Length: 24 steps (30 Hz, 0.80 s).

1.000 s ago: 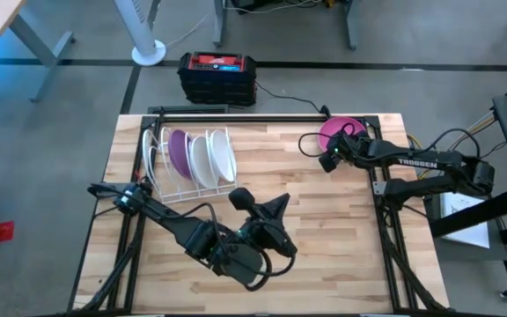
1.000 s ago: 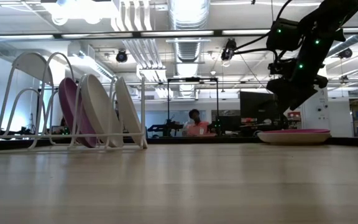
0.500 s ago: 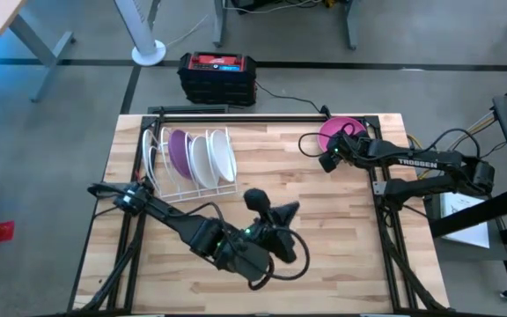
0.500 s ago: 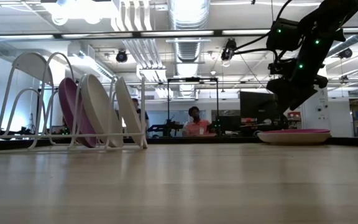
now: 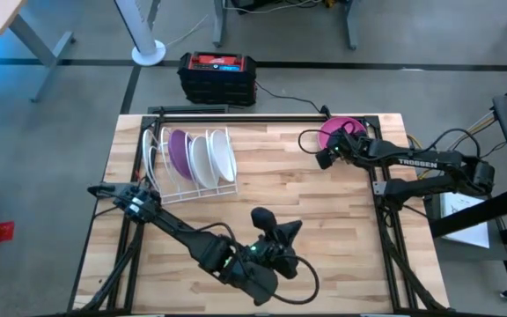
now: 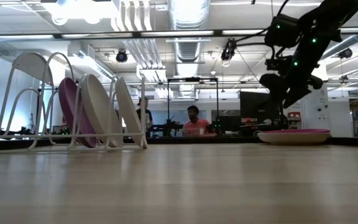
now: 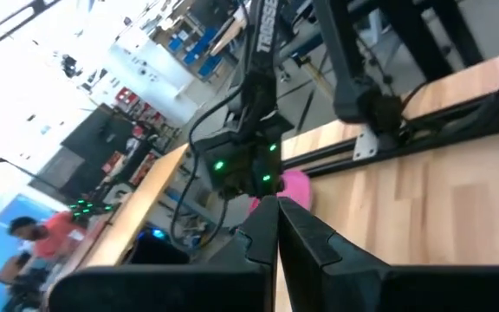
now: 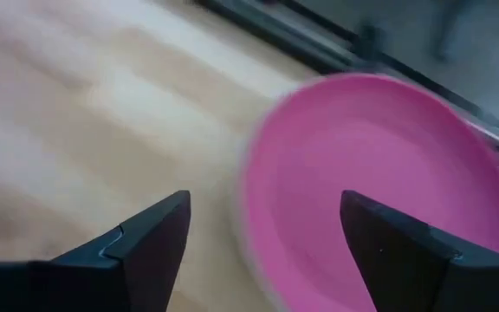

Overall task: Sort dishes
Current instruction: Put the pink plate into the white dish rack

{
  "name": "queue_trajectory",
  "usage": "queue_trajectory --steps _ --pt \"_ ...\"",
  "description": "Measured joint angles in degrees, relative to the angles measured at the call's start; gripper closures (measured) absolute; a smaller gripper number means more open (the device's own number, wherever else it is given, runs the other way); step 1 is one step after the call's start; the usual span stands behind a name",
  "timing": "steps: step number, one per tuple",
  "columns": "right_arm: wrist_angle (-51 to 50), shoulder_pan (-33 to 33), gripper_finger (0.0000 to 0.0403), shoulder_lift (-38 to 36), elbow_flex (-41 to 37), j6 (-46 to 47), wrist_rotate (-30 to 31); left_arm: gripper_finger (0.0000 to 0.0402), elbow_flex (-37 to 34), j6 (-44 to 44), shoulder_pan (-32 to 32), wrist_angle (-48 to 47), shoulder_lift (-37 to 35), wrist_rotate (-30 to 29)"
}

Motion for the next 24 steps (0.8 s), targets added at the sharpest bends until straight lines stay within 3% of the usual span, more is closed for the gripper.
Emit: queue_trajectory --steps 4,17,24 --pt "4.20 3.88 0.0119 -1.06 0.00 -4.49 -5.44 0.0401 0.00 -0.24 -0.38 -4.85 -0.47 -2.50" --pt "12.52 20.73 0.0129 -13.65 0.00 -6.02 -5.20 0.0401 0.02 -22.42 -0.99 -34.56 -2.55 -2.93" --pt "13.89 22.68 0.0116 -14.44 0.00 -8.42 -5.17 0.0402 0.02 -32.68 -3.23 -45.21 -2.55 -2.84"
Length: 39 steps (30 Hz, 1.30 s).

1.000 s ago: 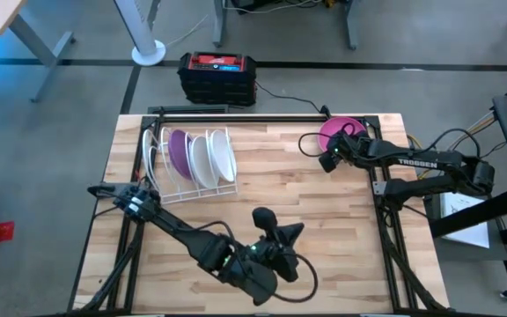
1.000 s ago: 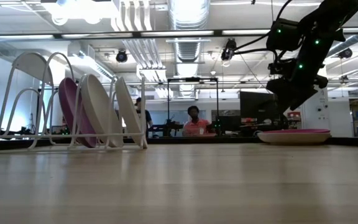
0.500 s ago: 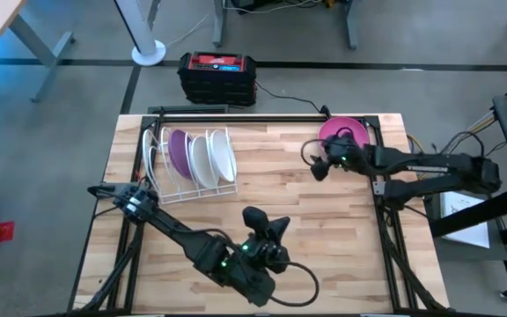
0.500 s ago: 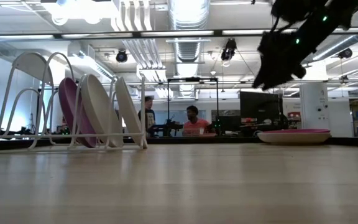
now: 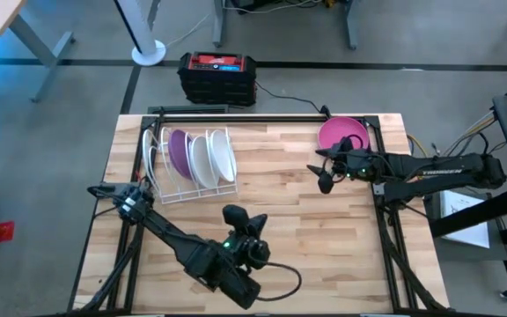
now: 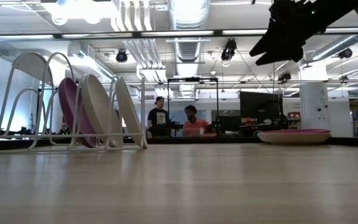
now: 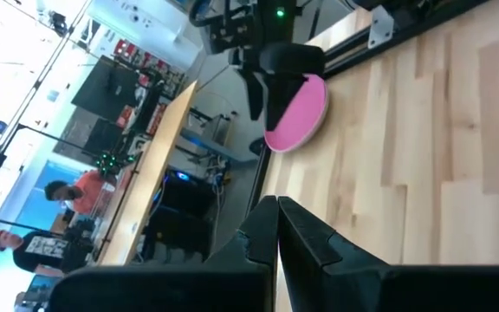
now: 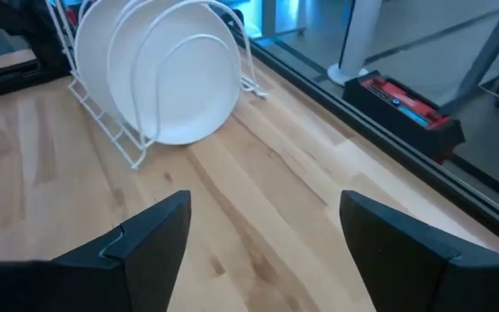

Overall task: Sort dishes
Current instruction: Put the pink plate into the white dish rack

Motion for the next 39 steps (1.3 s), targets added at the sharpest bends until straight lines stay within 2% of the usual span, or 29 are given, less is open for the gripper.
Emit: queue_trajectory --steps 7,14,19,22,29,35,39 --pt "1.26 0.01 0.0106 0.26 0.00 0.34 0.03 0.0401 0.00 -6.76 -2.71 -5.71 0.00 -0.03" --pt "7.99 -0.05 0.0109 1.85 0.00 0.34 0.47 0.0401 -0.02 -5.23 -2.72 -7.33 -0.39 -2.03" --pt "7.59 -0.04 0.0114 1.85 -0.02 -2.87 0.53 0.0401 0.07 -3.35 -2.44 -9.12 -1.44 -4.61" --pt "7.60 -0.03 0.0112 1.77 -0.02 -2.94 0.53 0.0401 0.07 -5.68 -2.44 -12.39 -2.86 -5.97" --pt "7.86 -0.15 0.0102 1.81 -0.02 -3.01 0.57 0.0401 0.09 -8.09 -2.50 -12.32 -5.93 -6.38" --pt "5.75 -1.52 0.0107 1.70 -0.02 -0.89 2.00 0.0401 0.09 -2.53 -2.46 -12.32 -8.79 -6.82" --pt "-0.35 -3.84 0.0123 1.70 -0.02 -0.09 1.97 0.0401 0.09 0.27 -2.39 -12.33 -12.76 -5.71"
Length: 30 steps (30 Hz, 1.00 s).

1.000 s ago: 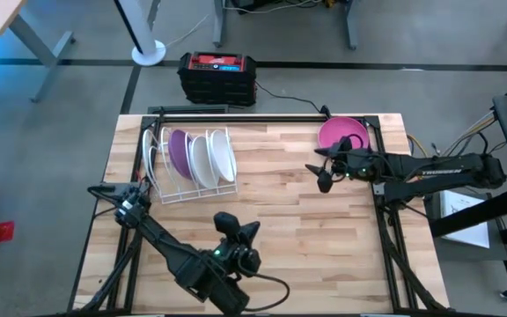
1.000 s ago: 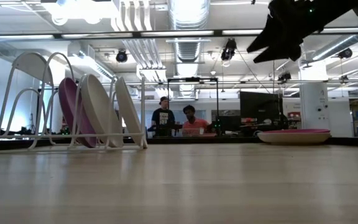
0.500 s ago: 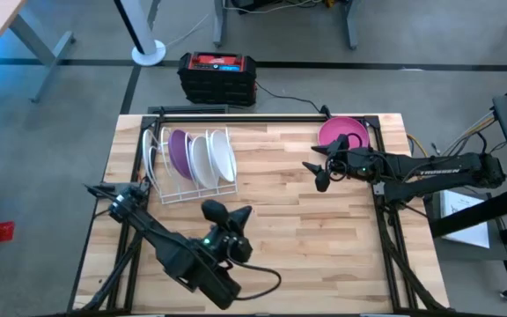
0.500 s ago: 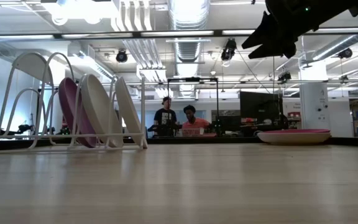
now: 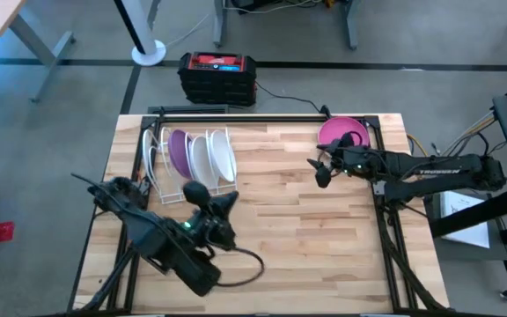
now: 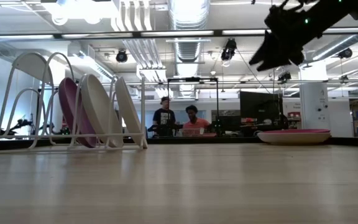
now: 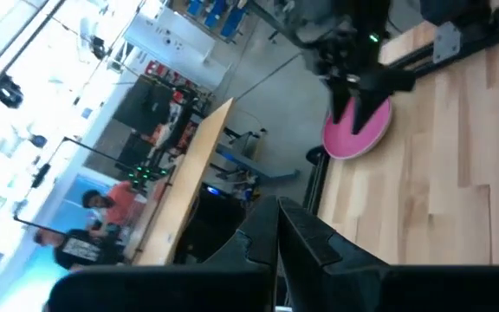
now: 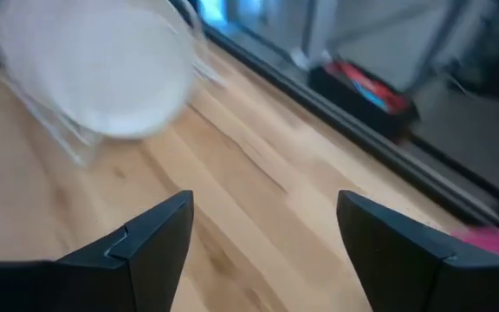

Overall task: Sort dishes
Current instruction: Put the pink plate into the white dish rack

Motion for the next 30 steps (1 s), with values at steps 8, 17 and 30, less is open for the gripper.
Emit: queue_trajectory --steps 8,17,30 --pt "-11.29 -7.56 0.0155 0.02 0.01 3.99 -0.05 0.0401 -0.11 0.31 0.54 -0.01 -7.19 9.89" --pt "-15.06 -16.57 0.0184 2.71 0.01 4.66 -1.82 0.0401 -0.96 3.69 0.50 0.00 -10.09 14.56" --pt "-14.93 -25.68 0.0196 15.65 0.00 2.68 -10.78 0.0401 -17.60 -6.98 0.50 0.22 -18.82 14.74"
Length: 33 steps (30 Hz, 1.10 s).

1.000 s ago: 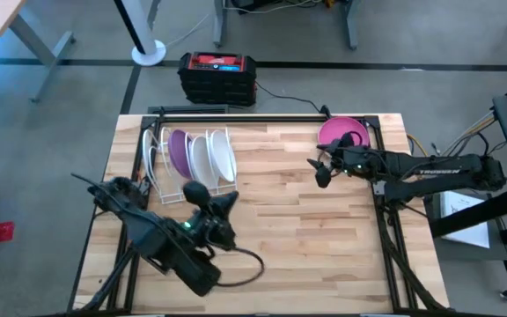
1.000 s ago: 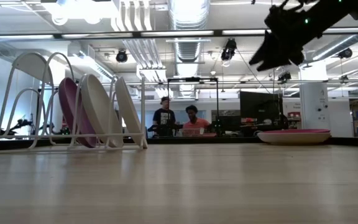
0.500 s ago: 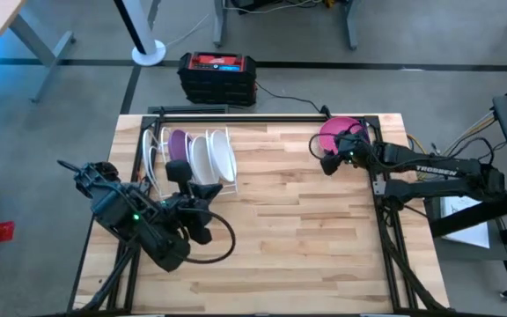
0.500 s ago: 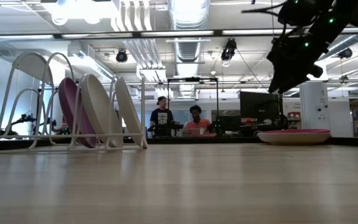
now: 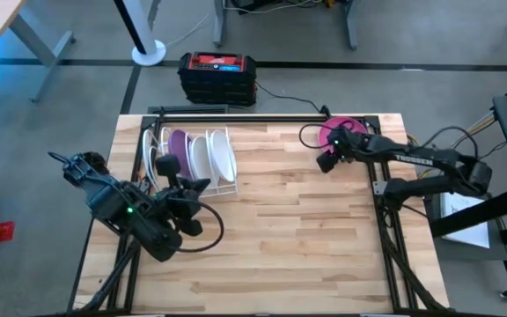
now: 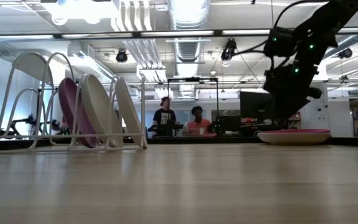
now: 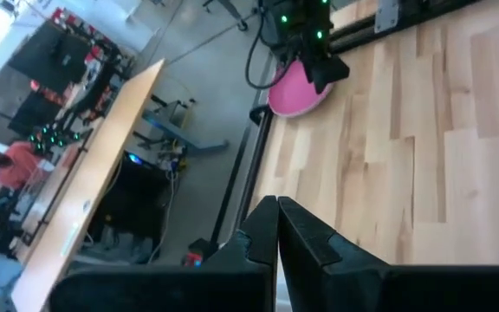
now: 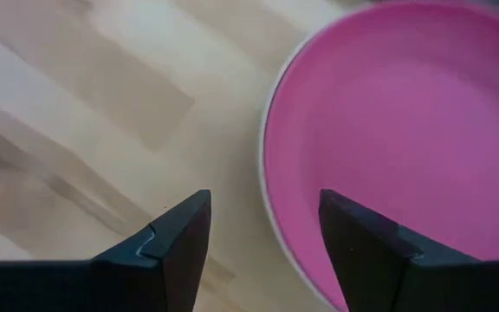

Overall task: Sort dishes
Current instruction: Put the pink plate into the white dish rack

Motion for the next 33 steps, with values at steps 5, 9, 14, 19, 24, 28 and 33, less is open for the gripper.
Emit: queue_trajectory --steps 5,9,14,19,24,28,33 --pt "1.85 -0.43 0.0196 5.17 0.01 -0.32 -1.68 0.0401 -5.16 -1.50 -0.02 3.91 -1.26 0.00" --pt "4.21 -0.43 0.0202 8.36 0.00 -0.74 -1.63 0.0401 -6.08 -1.53 -0.02 4.11 -1.24 -0.10" --pt "6.87 -0.78 0.0203 11.77 0.00 -1.68 -1.23 0.0401 -6.74 -2.02 -0.02 4.16 -1.24 -0.28" --pt "7.75 -1.30 0.0204 14.43 0.09 -2.57 -0.65 0.0401 -7.59 -3.80 -0.02 4.69 -1.24 -1.05" --pt "7.92 -1.50 0.0204 15.47 0.17 -1.48 -6.94 0.0401 -8.04 -4.55 -0.04 4.90 -1.23 -1.22" --pt "8.05 0.01 0.0204 15.29 0.17 2.58 -17.68 0.0401 -8.06 -4.57 -0.09 5.15 -1.20 -1.25" --pt "9.36 4.13 0.0204 13.56 0.15 5.16 -19.72 0.0401 -8.06 -4.55 -0.09 5.21 -1.20 -1.66"
